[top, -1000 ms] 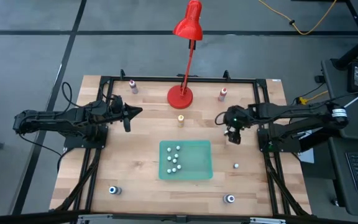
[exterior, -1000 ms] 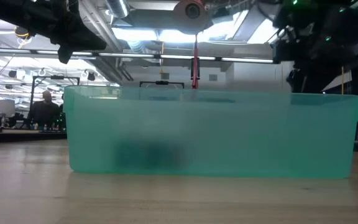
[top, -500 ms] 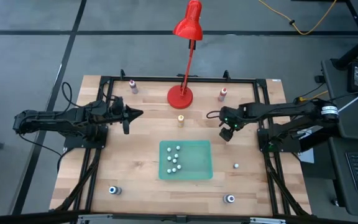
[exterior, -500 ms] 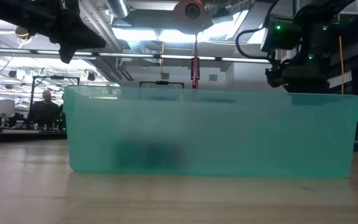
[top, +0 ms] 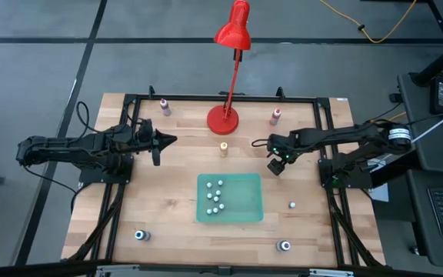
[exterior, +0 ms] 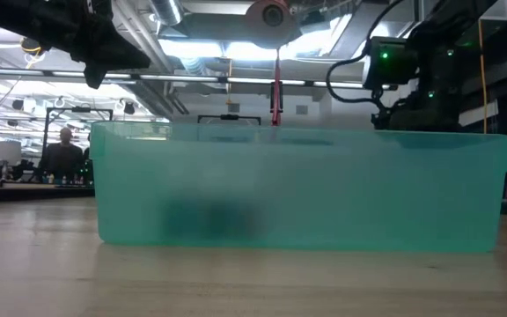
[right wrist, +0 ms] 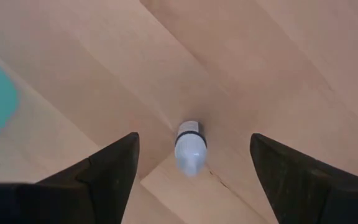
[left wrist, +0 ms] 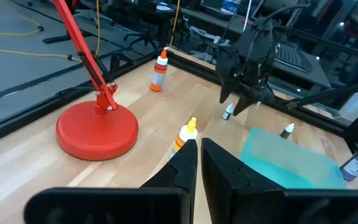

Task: Pick & Place food coloring
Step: Put the small green food coloring bottle into the blue bin

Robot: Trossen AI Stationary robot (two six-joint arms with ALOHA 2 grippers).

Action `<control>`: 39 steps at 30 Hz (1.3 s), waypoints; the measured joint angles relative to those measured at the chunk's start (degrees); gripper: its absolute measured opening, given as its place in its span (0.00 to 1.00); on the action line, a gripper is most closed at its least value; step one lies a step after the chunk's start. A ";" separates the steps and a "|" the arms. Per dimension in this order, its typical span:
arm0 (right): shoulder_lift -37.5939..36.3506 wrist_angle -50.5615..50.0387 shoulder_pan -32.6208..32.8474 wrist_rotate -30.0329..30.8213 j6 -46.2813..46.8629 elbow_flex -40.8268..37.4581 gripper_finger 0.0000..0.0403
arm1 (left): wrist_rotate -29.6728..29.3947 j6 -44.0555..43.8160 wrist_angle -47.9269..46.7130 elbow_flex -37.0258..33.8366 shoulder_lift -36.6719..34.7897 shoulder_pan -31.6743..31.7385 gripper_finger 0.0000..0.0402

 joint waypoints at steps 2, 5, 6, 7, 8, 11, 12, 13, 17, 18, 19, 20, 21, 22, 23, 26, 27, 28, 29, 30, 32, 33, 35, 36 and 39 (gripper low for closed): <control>0.56 0.21 0.00 0.01 0.00 0.00 0.76 | -0.02 -0.04 -0.01 0.00 0.00 0.01 0.04; 1.27 0.38 0.00 0.00 0.00 0.00 0.71 | 0.32 -0.06 -0.02 0.00 0.00 0.02 0.04; 1.43 0.43 0.00 0.00 0.00 0.00 0.68 | 0.42 -0.08 0.00 0.00 0.00 0.02 0.04; 1.57 0.55 0.00 -0.02 0.04 0.00 0.66 | 0.50 -0.08 -0.02 0.00 0.00 0.00 0.04; 1.62 0.71 0.00 -0.02 0.04 0.00 0.63 | 0.53 -0.10 -0.02 0.00 0.00 0.00 0.04; 1.64 0.72 0.00 -0.25 0.04 0.00 0.53 | 0.55 -0.12 -0.02 0.00 0.00 0.01 0.04; 1.64 0.70 0.00 -0.48 0.04 0.00 0.50 | 0.54 -0.12 -0.02 0.00 0.00 0.00 0.04; 1.64 0.71 0.00 -0.83 0.02 0.00 0.46 | 0.55 -0.12 -0.02 0.00 0.00 0.00 0.04; 1.64 0.74 0.02 -1.37 -0.03 0.00 0.32 | 0.54 -0.12 -0.02 0.00 0.00 0.02 0.04; 1.64 0.74 0.02 -1.50 -0.09 0.00 0.29 | 0.52 -0.12 -0.02 0.00 0.00 0.00 0.04; 1.64 0.74 0.02 -1.52 -0.13 0.00 0.26 | 0.48 -0.12 -0.02 0.00 0.00 0.00 0.04; 1.64 0.76 0.02 -1.52 -0.21 0.00 0.23 | 0.46 -0.12 -0.02 0.00 0.00 0.00 0.04; 1.64 0.82 0.02 -1.52 -0.35 0.00 0.20 | 0.45 -0.05 -0.02 0.00 0.00 0.02 0.04; 1.60 0.86 0.02 -1.52 -0.56 0.02 0.18 | 0.44 0.29 -0.02 0.00 0.00 0.01 0.04; 1.57 0.91 0.02 -1.52 -0.98 0.03 0.16 | 0.43 0.67 -0.02 0.00 0.00 0.01 0.04; 1.55 0.94 0.02 -1.90 -1.86 0.04 0.15 | 0.40 1.21 -0.02 0.00 0.00 0.00 0.04; 1.55 0.96 0.00 -2.88 -2.66 0.05 0.15 | 0.40 1.29 -0.02 0.00 0.00 0.01 0.04; 1.55 0.93 -0.02 -4.01 -3.27 0.14 0.15 | 0.39 1.31 -0.02 0.00 0.00 0.02 0.04; 1.63 0.68 0.00 -5.23 -4.14 0.32 0.16 | 0.40 1.32 -0.02 0.00 0.00 0.02 0.04; 1.68 0.45 0.00 -6.29 -4.64 0.60 0.18 | 0.38 1.32 -0.02 0.00 0.00 0.00 0.04; 1.61 0.42 0.04 -8.12 -6.19 1.72 0.18 | 0.37 1.32 -0.02 0.00 0.00 0.02 0.04; 1.50 0.31 0.02 -8.68 -7.23 2.37 0.18 | 0.37 1.32 -0.02 0.00 0.00 0.02 0.04; 1.46 -0.68 0.02 -8.77 -9.25 4.00 0.16 | 0.37 1.32 -0.02 0.00 0.00 0.00 0.04; 1.46 -1.59 0.02 -8.76 -10.44 5.07 0.15 | 0.37 1.34 -0.02 0.00 0.00 0.00 0.04; 1.46 -5.51 0.02 -8.64 -14.06 8.97 0.15 | 0.37 1.34 -0.02 0.00 0.00 0.01 0.04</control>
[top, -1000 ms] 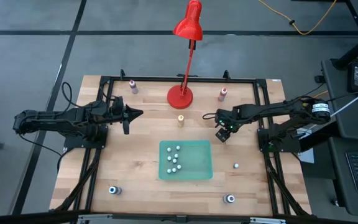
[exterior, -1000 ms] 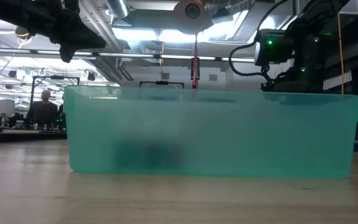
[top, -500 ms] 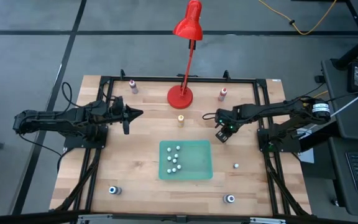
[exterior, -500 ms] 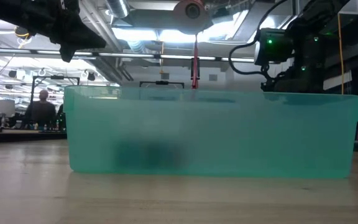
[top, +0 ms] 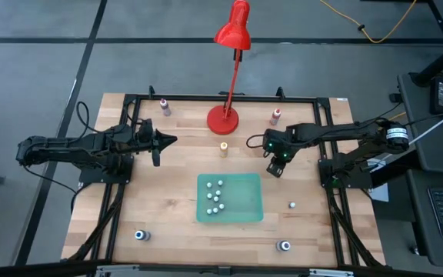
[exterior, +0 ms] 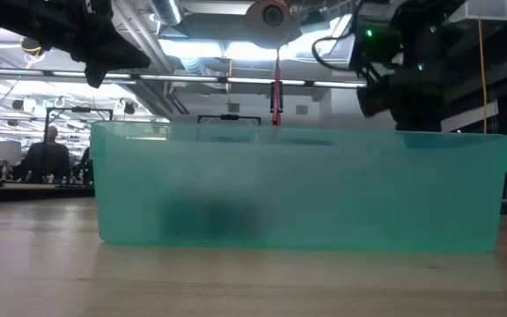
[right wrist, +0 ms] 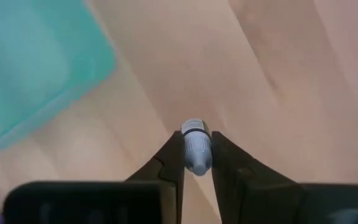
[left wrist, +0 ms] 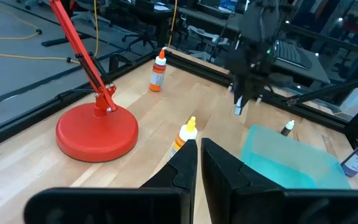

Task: Pick & Place food coloring
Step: Put the small green food coloring bottle into the blue bin

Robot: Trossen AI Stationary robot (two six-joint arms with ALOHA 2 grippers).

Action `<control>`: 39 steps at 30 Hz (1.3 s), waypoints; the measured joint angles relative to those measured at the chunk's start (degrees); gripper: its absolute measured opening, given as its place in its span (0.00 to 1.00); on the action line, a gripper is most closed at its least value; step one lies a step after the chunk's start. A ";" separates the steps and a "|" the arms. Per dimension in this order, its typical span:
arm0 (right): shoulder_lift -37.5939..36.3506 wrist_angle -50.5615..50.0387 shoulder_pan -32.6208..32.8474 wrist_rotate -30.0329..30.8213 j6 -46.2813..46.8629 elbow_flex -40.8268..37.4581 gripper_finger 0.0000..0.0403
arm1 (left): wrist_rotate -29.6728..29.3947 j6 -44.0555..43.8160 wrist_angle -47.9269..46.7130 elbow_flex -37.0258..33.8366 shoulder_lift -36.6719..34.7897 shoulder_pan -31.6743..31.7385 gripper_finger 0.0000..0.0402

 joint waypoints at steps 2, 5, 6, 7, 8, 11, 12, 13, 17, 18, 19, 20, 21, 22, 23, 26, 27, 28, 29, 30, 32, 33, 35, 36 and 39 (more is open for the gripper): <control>0.00 -3.12 0.00 0.07 -3.04 2.98 0.15 | -0.01 0.00 0.00 0.00 0.00 0.01 0.04; 0.00 -6.66 0.00 -0.34 -10.07 7.91 0.17 | 0.01 0.00 0.00 0.00 0.00 0.01 0.04; 0.00 -7.38 0.05 -0.95 -13.34 9.57 0.18 | -0.01 0.00 0.00 0.00 0.00 -0.01 0.04; 0.00 -8.16 0.32 -1.70 -16.22 11.36 0.18 | -0.01 0.00 0.02 0.00 0.00 -0.01 0.04; 0.00 -8.95 0.67 -2.00 -18.66 13.16 0.19 | -0.01 0.00 0.00 0.00 0.00 -0.01 0.04; -0.02 -10.91 1.71 -2.36 -24.23 18.33 0.17 | -0.01 0.00 0.00 0.00 0.00 0.00 0.04; -0.02 -11.48 2.07 -2.48 -25.86 19.95 0.16 | -0.01 0.00 0.02 0.00 0.00 0.01 0.04; -0.02 -11.87 2.48 -2.60 -27.62 21.55 0.15 | -0.01 0.00 0.02 0.00 0.00 0.01 0.04; -0.02 -13.79 4.40 -2.88 -34.46 27.06 0.16 | -0.01 0.00 0.00 0.00 0.00 0.00 0.04; -0.02 -13.97 4.94 -2.89 -35.85 28.08 0.17 | -0.01 0.00 0.00 0.00 0.00 -0.01 0.04; -0.02 -13.99 5.47 -2.74 -37.08 28.99 0.18 | -0.01 0.00 0.02 0.00 0.00 0.01 0.04; -0.02 -13.96 6.03 -2.03 -37.80 29.72 0.19 | -0.01 0.00 0.02 0.00 0.00 0.01 0.04; -0.02 -13.96 6.58 -1.18 -38.47 30.31 0.19 | -0.01 0.00 0.00 0.00 0.00 -0.01 0.04; 0.15 -13.98 7.15 -0.30 -38.86 30.82 0.19 | -0.01 0.00 0.02 0.00 0.00 0.00 0.04; 0.50 -13.95 7.62 0.46 -39.28 31.34 0.19 | -0.01 0.00 0.00 0.00 0.00 -0.01 0.04; 1.98 -13.90 8.83 1.61 -40.06 32.22 0.17 | -0.01 0.20 0.00 0.00 0.00 0.00 0.04; 2.67 -13.70 9.23 1.61 -40.08 32.58 0.16 | -0.01 0.73 0.00 0.00 0.00 0.00 0.04; 3.44 -13.41 9.66 1.61 -40.08 32.92 0.16 | -0.01 1.44 0.00 0.00 0.00 -0.01 0.04; 4.38 -13.29 10.12 1.61 -40.10 33.25 0.16 | -0.01 2.01 0.02 0.00 0.00 -0.01 0.04; 5.37 -13.28 10.60 1.61 -40.11 33.59 0.16 | -0.01 2.45 0.00 0.00 0.00 -0.01 0.04; 7.50 -12.72 11.54 1.61 -40.12 34.23 0.17 | 0.01 2.95 0.01 0.00 0.00 0.00 0.04; 8.64 -12.46 11.95 1.58 -40.13 34.65 0.18 | 0.04 2.99 0.02 0.00 0.00 -0.01 0.04; 11.11 -12.39 12.80 1.61 -40.13 35.39 0.19 | 0.05 3.02 0.00 0.00 0.00 0.00 0.04; 12.36 -12.19 13.17 1.59 -40.15 35.77 0.19 | 0.05 3.02 0.00 0.00 0.00 -0.01 0.04; 16.18 -10.88 14.11 1.37 -40.36 36.64 0.18 | 0.09 3.02 0.00 0.00 0.00 0.00 0.04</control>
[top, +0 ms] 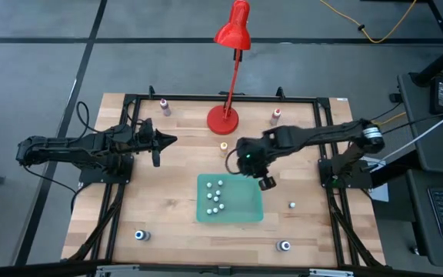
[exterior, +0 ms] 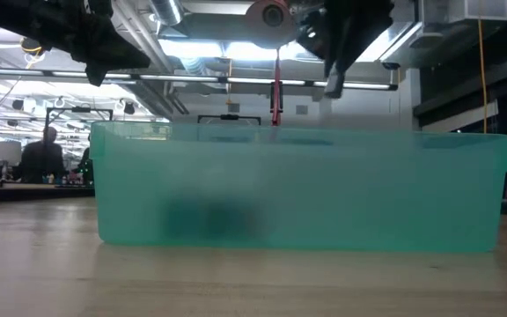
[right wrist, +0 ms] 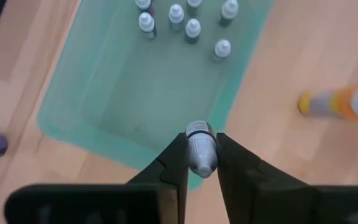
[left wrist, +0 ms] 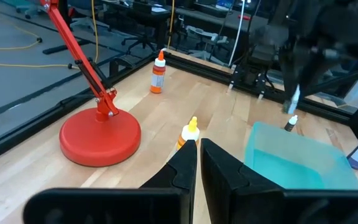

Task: Pick & Place food coloring
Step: Put the small green food coloring bottle into the blue bin

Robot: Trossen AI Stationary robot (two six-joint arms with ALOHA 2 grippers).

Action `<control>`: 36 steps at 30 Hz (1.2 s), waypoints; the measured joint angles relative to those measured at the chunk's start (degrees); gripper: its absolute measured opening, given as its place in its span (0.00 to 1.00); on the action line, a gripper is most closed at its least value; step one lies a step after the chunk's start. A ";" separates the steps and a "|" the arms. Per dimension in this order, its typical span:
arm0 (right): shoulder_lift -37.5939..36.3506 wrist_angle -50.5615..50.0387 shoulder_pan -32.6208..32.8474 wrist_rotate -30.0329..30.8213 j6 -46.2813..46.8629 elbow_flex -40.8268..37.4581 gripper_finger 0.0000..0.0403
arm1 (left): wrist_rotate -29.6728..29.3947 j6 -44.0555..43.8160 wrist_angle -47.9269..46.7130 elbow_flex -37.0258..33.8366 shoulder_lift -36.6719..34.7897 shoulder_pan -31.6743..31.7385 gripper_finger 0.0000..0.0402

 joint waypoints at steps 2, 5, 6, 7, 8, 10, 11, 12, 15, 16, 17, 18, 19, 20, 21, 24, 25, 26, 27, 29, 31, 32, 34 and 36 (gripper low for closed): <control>2.35 2.25 0.50 -0.05 -0.29 0.23 0.17 | 0.00 0.00 0.00 0.00 0.00 -0.01 0.04; 5.64 6.46 0.94 -0.13 -0.90 0.23 0.17 | 0.04 0.01 0.00 0.00 0.00 0.00 0.04; 6.69 7.98 1.01 -0.13 -0.92 0.23 0.17 | 0.04 0.00 0.00 0.00 0.00 -0.01 0.04; 7.67 9.00 1.02 -0.13 -0.92 0.23 0.18 | 0.04 0.02 0.00 0.00 0.00 -0.01 0.04; 8.65 9.87 1.02 -0.15 -0.92 0.23 0.19 | 0.05 0.02 -0.07 0.00 0.00 -0.01 0.04; 10.48 11.38 1.02 -0.15 -0.90 0.23 0.19 | 0.07 0.02 -0.47 0.00 0.00 0.01 0.04; 11.25 11.50 1.02 -0.15 -0.90 0.23 0.19 | 0.07 0.02 -0.64 0.00 0.00 -0.01 0.04; 11.99 11.52 1.02 -0.15 -0.90 0.23 0.19 | 0.09 0.02 -0.85 0.00 -0.01 0.01 0.04; 13.75 11.98 1.02 -0.15 -0.91 0.23 0.17 | 0.09 0.02 -1.80 -0.02 -0.02 0.01 0.04; 14.29 12.09 1.02 -0.16 -0.90 0.23 0.17 | 0.10 0.02 -1.98 -0.01 0.00 -0.01 0.04; 14.78 12.57 1.02 -0.17 -0.90 0.23 0.17 | 0.11 0.02 -2.22 -0.01 -0.02 0.01 0.04; 15.13 13.07 1.02 -0.17 -0.90 0.23 0.17 | 0.10 0.02 -2.51 0.00 -0.02 -0.01 0.04; 15.44 13.37 1.02 -0.18 -0.90 0.23 0.18 | 0.10 0.02 -2.82 -0.02 -0.02 0.00 0.04; 15.83 14.05 1.02 -0.20 -0.88 0.23 0.18 | 0.11 0.02 -3.12 0.00 -0.02 0.01 0.04; 16.06 15.07 1.02 -0.20 -0.83 0.23 0.19 | 0.11 0.02 -3.46 -0.01 0.00 0.01 0.04; 16.46 16.88 1.02 -0.17 -0.85 0.23 0.19 | 0.11 0.02 -3.90 0.00 0.00 -0.01 0.04; 16.61 17.68 1.02 -0.17 -0.91 0.25 0.18 | 0.11 0.02 -4.18 -0.02 0.00 0.01 0.04; 16.67 17.72 1.02 -0.17 -0.97 0.25 0.18 | 0.11 0.02 -4.34 -0.02 0.00 0.01 0.04; 16.80 17.86 1.02 -0.17 -1.01 0.25 0.17 | 0.11 0.02 -4.31 -0.02 -0.01 -0.01 0.04; 17.44 19.27 1.02 -0.17 -1.01 0.31 0.17 | 0.10 0.02 -4.32 -0.02 0.00 0.00 0.04; 17.86 18.55 1.05 -0.17 -1.01 0.23 0.18 | 0.09 0.02 -4.31 -0.02 -0.03 0.00 0.04; 18.24 19.16 1.18 -0.16 -0.99 0.24 0.18 | 0.11 0.02 -4.31 -0.02 -0.04 0.01 0.04; 18.69 19.08 1.29 -0.17 -0.97 0.28 0.19 | 0.11 0.02 -4.32 -0.02 -0.03 0.00 0.04; 19.17 19.27 1.42 -0.20 -0.92 0.23 0.19 | 0.10 0.02 -4.35 -0.02 -0.06 -0.01 0.04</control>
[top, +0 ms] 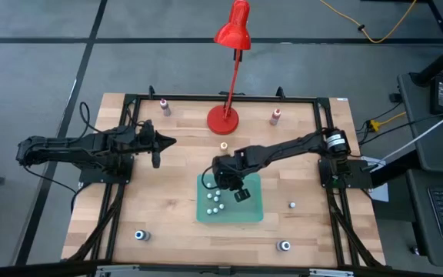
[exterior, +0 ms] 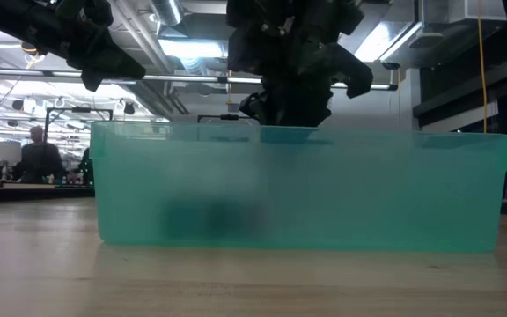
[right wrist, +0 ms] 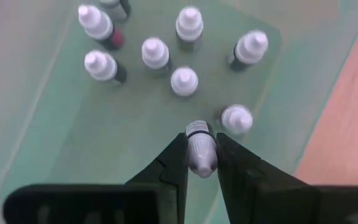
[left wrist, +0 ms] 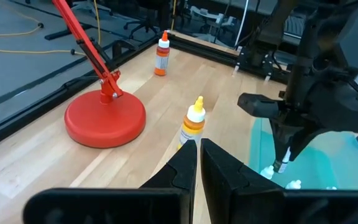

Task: Pick & Place food coloring
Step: Put the small green food coloring bottle into the blue bin

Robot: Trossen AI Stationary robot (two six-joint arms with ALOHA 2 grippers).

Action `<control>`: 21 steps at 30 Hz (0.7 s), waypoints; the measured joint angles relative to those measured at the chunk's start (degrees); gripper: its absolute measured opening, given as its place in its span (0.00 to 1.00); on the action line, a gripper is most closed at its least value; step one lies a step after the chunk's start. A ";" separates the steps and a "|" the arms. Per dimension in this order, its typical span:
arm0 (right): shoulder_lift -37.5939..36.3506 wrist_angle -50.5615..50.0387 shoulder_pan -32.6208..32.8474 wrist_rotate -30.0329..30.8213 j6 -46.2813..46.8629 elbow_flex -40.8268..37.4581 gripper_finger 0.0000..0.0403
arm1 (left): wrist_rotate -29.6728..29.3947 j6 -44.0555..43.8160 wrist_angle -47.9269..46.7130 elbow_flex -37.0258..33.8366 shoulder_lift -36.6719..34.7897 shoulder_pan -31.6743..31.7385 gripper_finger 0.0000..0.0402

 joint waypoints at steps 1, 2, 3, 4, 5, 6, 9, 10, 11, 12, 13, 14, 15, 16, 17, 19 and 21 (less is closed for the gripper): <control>0.14 0.24 0.06 0.00 0.00 0.00 0.18 | 0.01 0.00 -0.01 0.00 0.02 0.00 0.04; 0.19 -0.22 0.10 0.00 0.00 0.00 0.18 | 0.01 0.00 -0.06 0.00 0.03 0.00 0.04; 0.19 -0.24 0.11 -0.01 0.00 0.00 0.18 | 0.00 0.00 -0.03 0.00 0.02 0.01 0.04; 0.23 0.18 0.17 -0.23 0.03 0.01 0.17 | 0.00 0.00 0.01 0.00 0.01 0.00 0.04; 0.35 0.42 0.25 -0.73 0.06 0.04 0.17 | 0.00 0.00 -0.05 0.00 0.02 0.01 0.04; 0.49 0.39 0.25 -0.98 0.06 0.04 0.17 | 0.00 0.00 -0.03 0.00 0.02 0.00 0.04; 1.14 0.74 0.25 -1.03 0.19 0.04 0.19 | -0.01 0.00 -0.02 0.00 0.02 0.01 0.04; 1.47 1.18 0.25 -1.07 0.43 0.09 0.19 | -0.01 0.00 0.04 0.00 0.02 0.00 0.04; 1.77 0.75 0.27 -1.05 0.80 0.04 0.19 | -0.01 0.00 0.06 0.00 0.00 0.00 0.04; 2.38 0.38 0.27 -1.09 1.22 0.00 0.18 | -0.01 0.00 0.04 0.00 0.00 0.01 0.04; 2.87 1.06 0.29 -1.09 1.56 0.00 0.18 | -0.01 0.00 0.06 0.00 0.02 0.00 0.04; 3.18 1.07 0.32 -1.05 1.79 -0.01 0.18 | 0.00 0.00 0.04 0.00 0.02 0.01 0.04; 3.36 0.48 0.32 -1.07 2.02 -0.04 0.18 | -0.01 0.00 0.05 0.00 0.00 0.01 0.04; 3.58 0.90 0.32 -1.07 2.50 -0.04 0.18 | -0.01 0.00 0.06 0.00 0.00 0.01 0.04; 3.73 1.62 0.32 -1.09 2.71 0.02 0.18 | 0.01 0.00 0.04 0.00 0.02 0.00 0.04; 3.75 1.23 0.33 -1.14 2.75 0.02 0.18 | -0.01 -0.02 0.06 0.00 0.02 0.00 0.04; 3.75 1.42 0.36 -1.13 2.78 0.02 0.19 | -0.01 -0.02 0.04 0.00 0.02 0.00 0.04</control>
